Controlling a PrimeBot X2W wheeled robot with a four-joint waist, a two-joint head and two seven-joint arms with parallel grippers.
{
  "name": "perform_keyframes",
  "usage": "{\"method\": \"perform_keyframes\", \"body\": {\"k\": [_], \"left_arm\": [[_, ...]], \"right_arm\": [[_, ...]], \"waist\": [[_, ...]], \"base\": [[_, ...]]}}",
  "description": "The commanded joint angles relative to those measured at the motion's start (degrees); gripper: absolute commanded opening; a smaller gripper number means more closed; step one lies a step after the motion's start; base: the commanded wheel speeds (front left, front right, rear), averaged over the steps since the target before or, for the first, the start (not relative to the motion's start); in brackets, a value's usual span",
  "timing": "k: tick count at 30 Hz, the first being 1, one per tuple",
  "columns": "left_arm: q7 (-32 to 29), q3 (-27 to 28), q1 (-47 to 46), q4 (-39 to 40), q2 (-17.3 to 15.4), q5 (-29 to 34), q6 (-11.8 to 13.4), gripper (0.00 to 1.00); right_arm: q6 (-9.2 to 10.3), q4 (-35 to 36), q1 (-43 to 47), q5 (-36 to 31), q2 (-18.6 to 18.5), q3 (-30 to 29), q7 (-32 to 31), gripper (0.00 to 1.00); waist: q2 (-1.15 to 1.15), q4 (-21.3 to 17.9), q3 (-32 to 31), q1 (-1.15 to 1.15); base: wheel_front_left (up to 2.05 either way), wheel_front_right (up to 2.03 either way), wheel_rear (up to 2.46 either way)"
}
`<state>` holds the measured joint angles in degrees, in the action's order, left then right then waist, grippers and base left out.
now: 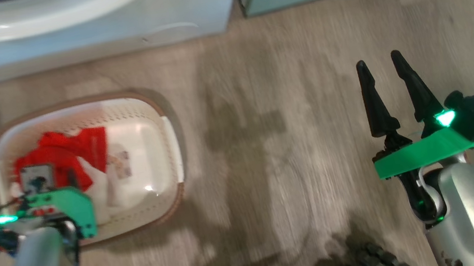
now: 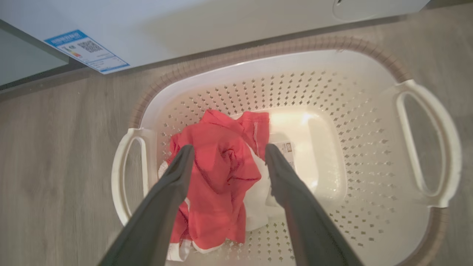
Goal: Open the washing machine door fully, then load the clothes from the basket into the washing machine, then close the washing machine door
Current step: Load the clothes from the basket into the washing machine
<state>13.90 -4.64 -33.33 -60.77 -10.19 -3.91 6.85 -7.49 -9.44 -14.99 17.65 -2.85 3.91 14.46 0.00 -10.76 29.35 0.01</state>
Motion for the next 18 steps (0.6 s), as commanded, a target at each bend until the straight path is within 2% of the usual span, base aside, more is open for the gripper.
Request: {"method": "perform_keyframes", "body": {"k": [1,7,15,18], "left_arm": [[0.3,1.5,-2.2,-1.8,-3.7,0.3,0.8,1.00],[-2.2,-0.2,-8.1,-9.3,-7.4,1.8,0.2,1.00],[-6.8,-1.3,-11.9,-12.0,-9.6,2.3,0.6,1.00],[-8.9,-2.1,-12.6,-12.4,-10.5,2.8,1.5,1.00]], "right_arm": [[0.00,2.2,-0.7,0.7,0.0,1.5,0.5,1.00],[0.00,2.9,-1.7,2.3,0.0,2.2,0.5,1.00],[0.00,3.2,-2.7,3.4,0.0,3.5,0.5,1.00],[0.00,3.4,-3.1,4.1,0.0,3.9,0.5,1.00]], "waist": [[0.00,-3.7,4.7,-0.01],[0.00,-5.6,9.1,-0.01],[0.00,-6.7,12.3,-0.01],[0.00,-7.2,13.3,-0.01]], "base": [[0.00,0.00,0.00],[0.00,0.00,0.00],[0.00,0.00,0.00],[0.00,0.00,0.00]]}}
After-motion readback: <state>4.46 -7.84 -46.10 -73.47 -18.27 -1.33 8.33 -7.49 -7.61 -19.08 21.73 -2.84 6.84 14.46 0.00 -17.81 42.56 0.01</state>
